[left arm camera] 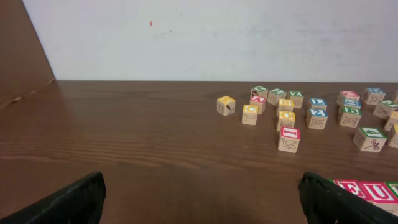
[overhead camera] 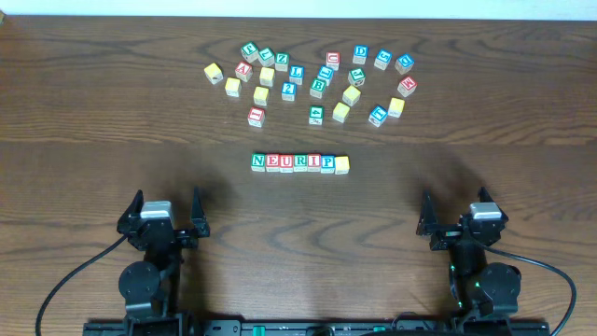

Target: Spell out NEURIPS

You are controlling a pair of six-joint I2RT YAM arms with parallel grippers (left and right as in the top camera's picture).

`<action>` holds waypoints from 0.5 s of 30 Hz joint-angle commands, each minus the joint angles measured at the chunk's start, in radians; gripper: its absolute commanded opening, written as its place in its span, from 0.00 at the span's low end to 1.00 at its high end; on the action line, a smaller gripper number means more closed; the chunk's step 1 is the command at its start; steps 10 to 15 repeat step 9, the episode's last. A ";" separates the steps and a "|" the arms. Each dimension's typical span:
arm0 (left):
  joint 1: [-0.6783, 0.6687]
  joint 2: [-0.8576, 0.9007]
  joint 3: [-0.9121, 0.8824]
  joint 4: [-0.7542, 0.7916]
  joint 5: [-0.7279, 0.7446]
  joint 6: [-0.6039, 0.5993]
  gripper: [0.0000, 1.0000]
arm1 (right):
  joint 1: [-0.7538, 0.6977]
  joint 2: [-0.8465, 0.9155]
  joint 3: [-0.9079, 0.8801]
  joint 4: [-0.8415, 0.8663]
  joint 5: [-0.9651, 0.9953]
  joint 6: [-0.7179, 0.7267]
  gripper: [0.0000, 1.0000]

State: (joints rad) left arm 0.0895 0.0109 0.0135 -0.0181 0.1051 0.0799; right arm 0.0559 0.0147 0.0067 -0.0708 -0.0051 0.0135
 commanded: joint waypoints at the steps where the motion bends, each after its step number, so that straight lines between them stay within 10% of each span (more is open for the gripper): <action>1: -0.002 -0.005 -0.010 -0.045 0.014 0.013 0.98 | -0.010 -0.005 -0.001 -0.004 -0.005 0.006 0.99; 15: -0.002 -0.005 -0.010 -0.045 0.015 0.013 0.97 | -0.010 -0.005 -0.001 -0.004 -0.005 0.006 0.99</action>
